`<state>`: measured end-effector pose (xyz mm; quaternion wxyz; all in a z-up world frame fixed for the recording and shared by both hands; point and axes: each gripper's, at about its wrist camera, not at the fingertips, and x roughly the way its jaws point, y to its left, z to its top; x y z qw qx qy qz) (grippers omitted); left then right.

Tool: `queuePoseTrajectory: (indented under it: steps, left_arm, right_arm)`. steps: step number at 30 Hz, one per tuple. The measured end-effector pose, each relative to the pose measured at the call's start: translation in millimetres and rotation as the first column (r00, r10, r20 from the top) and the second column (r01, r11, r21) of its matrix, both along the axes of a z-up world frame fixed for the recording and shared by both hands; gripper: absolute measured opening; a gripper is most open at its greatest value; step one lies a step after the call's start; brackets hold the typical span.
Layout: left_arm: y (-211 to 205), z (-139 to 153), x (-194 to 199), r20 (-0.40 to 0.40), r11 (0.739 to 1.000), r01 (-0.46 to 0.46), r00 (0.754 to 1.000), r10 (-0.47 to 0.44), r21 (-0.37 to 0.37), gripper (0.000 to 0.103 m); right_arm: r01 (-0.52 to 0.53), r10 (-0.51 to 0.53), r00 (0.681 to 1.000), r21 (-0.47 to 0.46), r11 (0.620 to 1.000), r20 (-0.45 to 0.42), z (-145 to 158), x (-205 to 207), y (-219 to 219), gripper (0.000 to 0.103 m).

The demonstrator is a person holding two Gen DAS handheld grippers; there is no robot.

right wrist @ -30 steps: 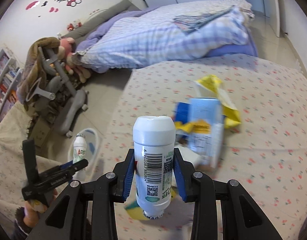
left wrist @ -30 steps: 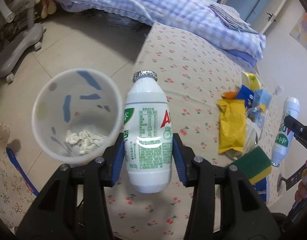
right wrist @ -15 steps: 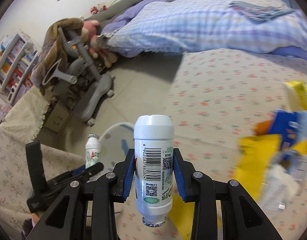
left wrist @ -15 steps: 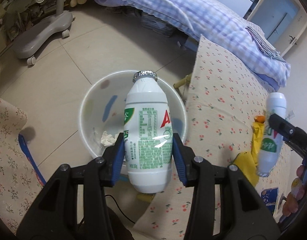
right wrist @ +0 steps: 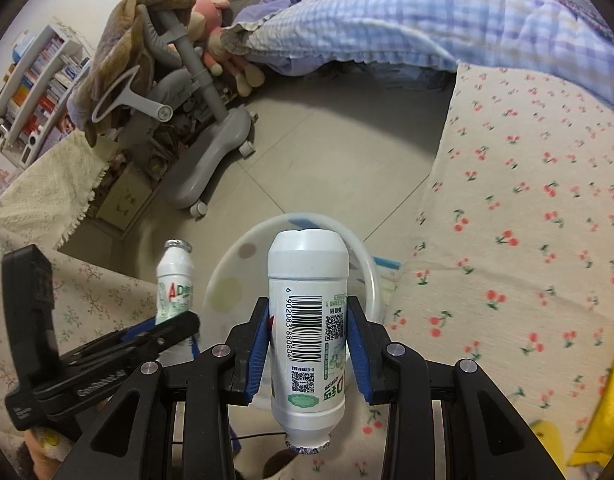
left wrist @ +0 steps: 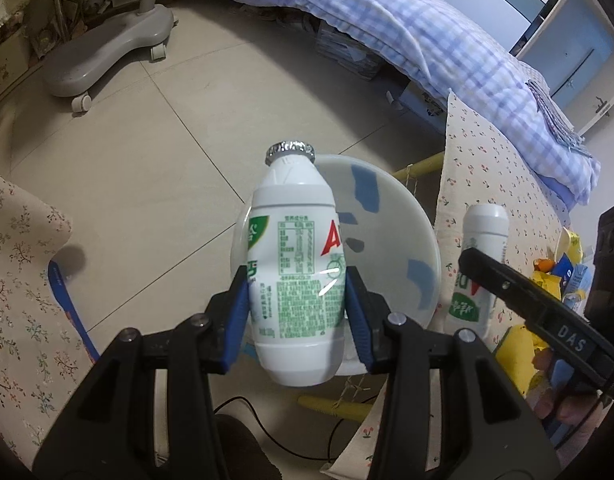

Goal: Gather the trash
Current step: 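Carry both white bottles over the wastebasket and release them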

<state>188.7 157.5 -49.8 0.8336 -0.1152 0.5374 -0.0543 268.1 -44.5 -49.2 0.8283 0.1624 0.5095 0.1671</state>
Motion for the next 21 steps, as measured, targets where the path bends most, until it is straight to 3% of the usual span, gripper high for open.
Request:
queuePoseTrajectory:
  steps: [3,7,19,21]
  left_arm:
    - [-4,-2,6,-0.01,1.0,0.017,1.0,-0.017,-0.01,0.047]
    - [-6,-7,12,-0.026,0.999,0.037,0.999,-0.037,-0.006,0.047]
    - [-26,-18,22,-0.074,0.997,0.061,0.996,-0.057,0.053,0.048]
    - [-30,-19,21,-0.08,0.994,0.065,0.995,-0.058,0.085,0.063]
  right_arm:
    - [0.008,-0.008,1.0,0.006,1.0,-0.006,-6,4,0,0.038]
    - [0.027,-0.028,1.0,0.012,1.0,0.003,-1,-2,-10,0.059]
    - [0.129,-0.124,0.991,-0.097,0.987,0.054,48,-43,-70,0.063]
    - [0.149,-0.143,0.988,-0.097,0.984,0.062,56,-51,-82,0.065]
